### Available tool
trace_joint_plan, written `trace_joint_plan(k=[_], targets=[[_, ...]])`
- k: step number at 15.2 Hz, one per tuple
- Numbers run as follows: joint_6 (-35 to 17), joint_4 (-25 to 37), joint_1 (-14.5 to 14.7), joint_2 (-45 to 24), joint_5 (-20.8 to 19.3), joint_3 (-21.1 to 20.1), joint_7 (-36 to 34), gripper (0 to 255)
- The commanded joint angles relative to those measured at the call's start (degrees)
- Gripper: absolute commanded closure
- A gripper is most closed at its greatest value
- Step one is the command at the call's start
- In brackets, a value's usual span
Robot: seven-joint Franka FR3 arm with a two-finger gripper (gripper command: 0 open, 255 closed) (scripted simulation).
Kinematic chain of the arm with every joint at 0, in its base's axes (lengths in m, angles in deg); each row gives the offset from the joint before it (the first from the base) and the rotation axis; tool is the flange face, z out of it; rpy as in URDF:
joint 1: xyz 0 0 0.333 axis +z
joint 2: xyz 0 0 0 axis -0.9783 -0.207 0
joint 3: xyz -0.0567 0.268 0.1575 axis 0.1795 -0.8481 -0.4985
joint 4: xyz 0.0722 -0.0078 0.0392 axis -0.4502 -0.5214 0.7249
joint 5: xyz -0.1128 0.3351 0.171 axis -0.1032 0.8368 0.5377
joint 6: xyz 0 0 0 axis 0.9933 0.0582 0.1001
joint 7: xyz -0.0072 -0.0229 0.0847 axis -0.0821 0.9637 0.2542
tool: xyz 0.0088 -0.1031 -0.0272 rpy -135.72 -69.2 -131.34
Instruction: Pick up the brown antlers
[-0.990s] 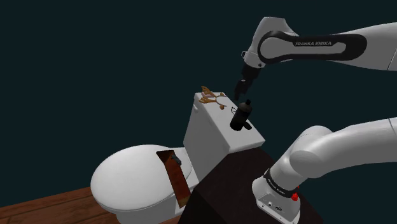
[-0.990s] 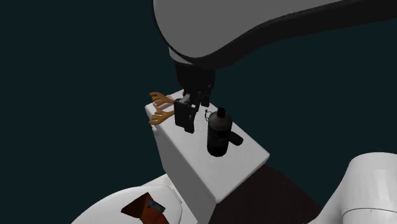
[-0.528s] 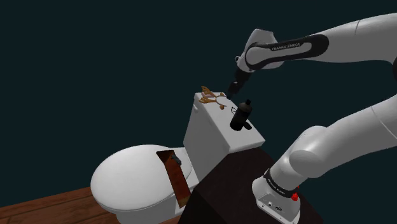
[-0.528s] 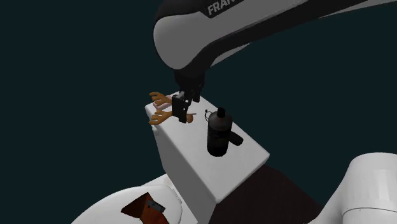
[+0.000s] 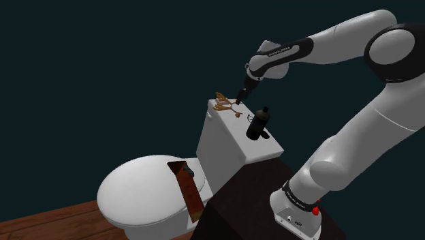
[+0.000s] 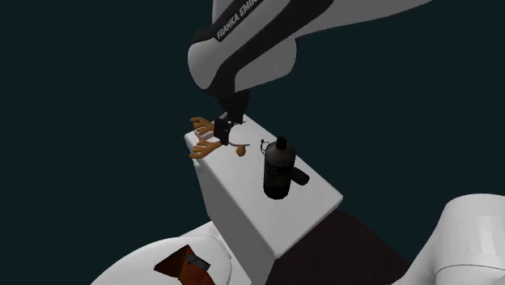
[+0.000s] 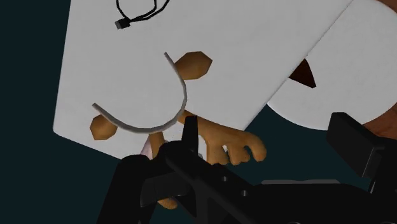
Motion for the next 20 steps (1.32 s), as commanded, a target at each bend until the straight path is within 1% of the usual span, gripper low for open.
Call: trace_joint_plan(k=[1,5,8,11,12,20], targets=[[-2.1,3.4,-0.1,-5.1,3.8,0.9,4.1,0],[-4.6,10.4,-1.9,-14.3,11.6,0.8,11.7,0],[-5.3,16.5,-4.4,-21.0,16.7,-0.6,16.6,0],[-5.3,23.4,-7.3,-27.6,20.9,-2.4,20.4,0],[-5.3,24.1,-7.7,-28.2,21.2,-2.6,20.7,0],[-9.3,23.8,-8.9,-32.2,23.9,-4.3,23.1,0]])
